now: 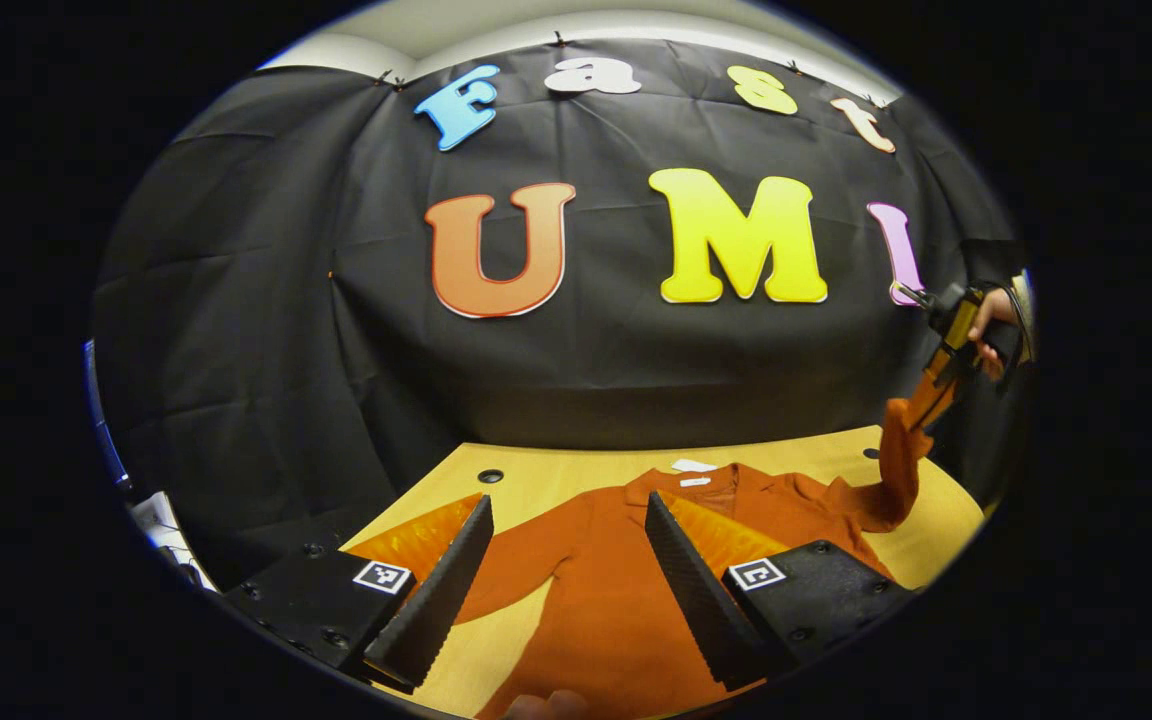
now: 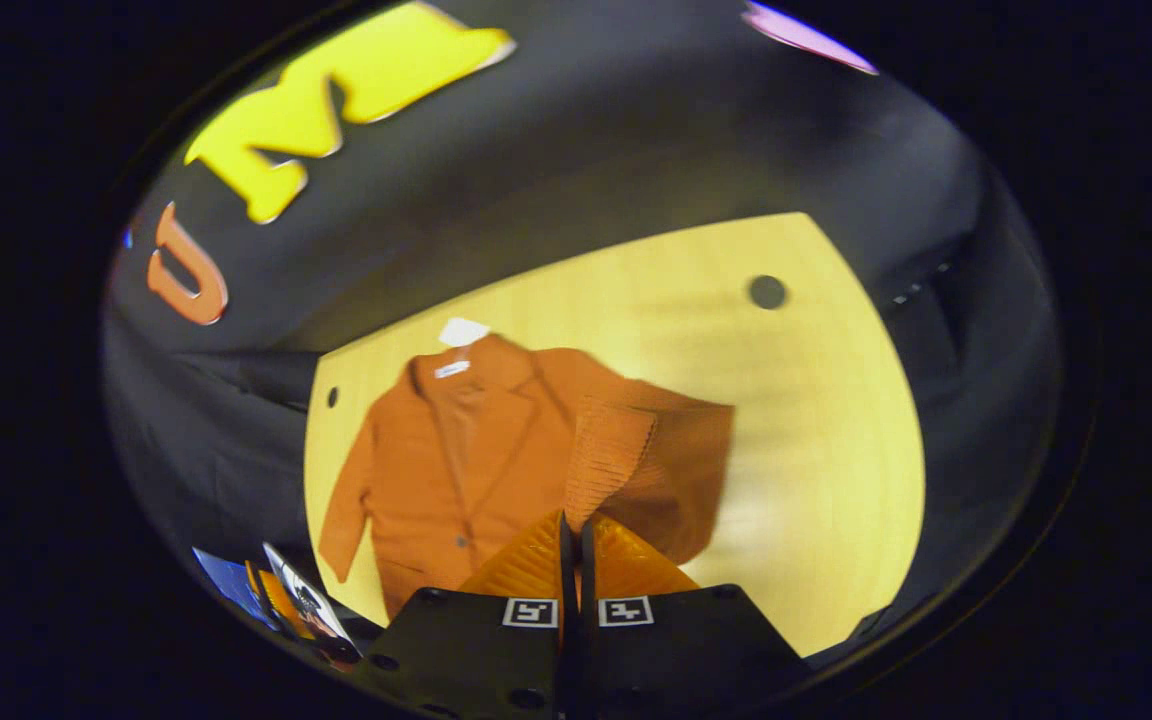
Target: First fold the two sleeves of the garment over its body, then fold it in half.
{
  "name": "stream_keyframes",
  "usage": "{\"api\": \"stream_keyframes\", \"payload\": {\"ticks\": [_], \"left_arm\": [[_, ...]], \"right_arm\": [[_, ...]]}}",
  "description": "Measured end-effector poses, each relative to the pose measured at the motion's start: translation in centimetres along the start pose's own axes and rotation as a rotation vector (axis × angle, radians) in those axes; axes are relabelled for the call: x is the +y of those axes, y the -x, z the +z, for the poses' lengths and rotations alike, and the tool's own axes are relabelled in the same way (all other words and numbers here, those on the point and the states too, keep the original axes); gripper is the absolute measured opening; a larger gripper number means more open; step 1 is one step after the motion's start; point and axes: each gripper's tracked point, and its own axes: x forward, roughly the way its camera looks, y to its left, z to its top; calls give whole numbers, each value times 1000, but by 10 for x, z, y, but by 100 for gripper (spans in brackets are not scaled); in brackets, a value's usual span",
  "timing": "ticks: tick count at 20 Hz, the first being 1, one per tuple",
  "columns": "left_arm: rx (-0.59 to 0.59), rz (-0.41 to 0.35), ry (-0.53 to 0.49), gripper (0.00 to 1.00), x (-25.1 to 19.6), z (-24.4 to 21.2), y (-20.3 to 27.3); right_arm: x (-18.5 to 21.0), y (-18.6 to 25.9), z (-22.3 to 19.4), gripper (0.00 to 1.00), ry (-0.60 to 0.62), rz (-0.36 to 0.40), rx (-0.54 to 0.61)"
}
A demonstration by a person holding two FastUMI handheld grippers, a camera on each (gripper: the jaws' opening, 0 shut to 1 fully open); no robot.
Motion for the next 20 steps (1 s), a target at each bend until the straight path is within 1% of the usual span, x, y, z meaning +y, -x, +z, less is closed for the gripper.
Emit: {"api": "stream_keyframes", "payload": {"ticks": [3,5,6,8,11,14,16,18,20], "left_arm": [[22,31,10,99,32,-16,5],[48,49,11,99,52,-29,8],[54,55,13,99,61,-34,10],[62,71,22,99,79,-43,13],[94,86,49,99,99,-61,17],[126,110,82,99,116,-78,21],[146,124,108,99,125,-90,23],[157,127,129,99,131,-98,25],[163,127,140,99,137,-104,26]], "right_arm": [[95,-45,-4,0,65,68,4],[147,-79,-18,0,120,90,22],[172,-94,-27,0,142,107,40],[208,-130,-47,0,196,105,91],[239,-187,-68,0,259,54,121],[255,-231,-86,0,260,10,170],[260,-254,-89,0,249,-19,169],[270,-269,-93,0,223,-13,184],[276,-280,-91,0,212,-35,172]]}}
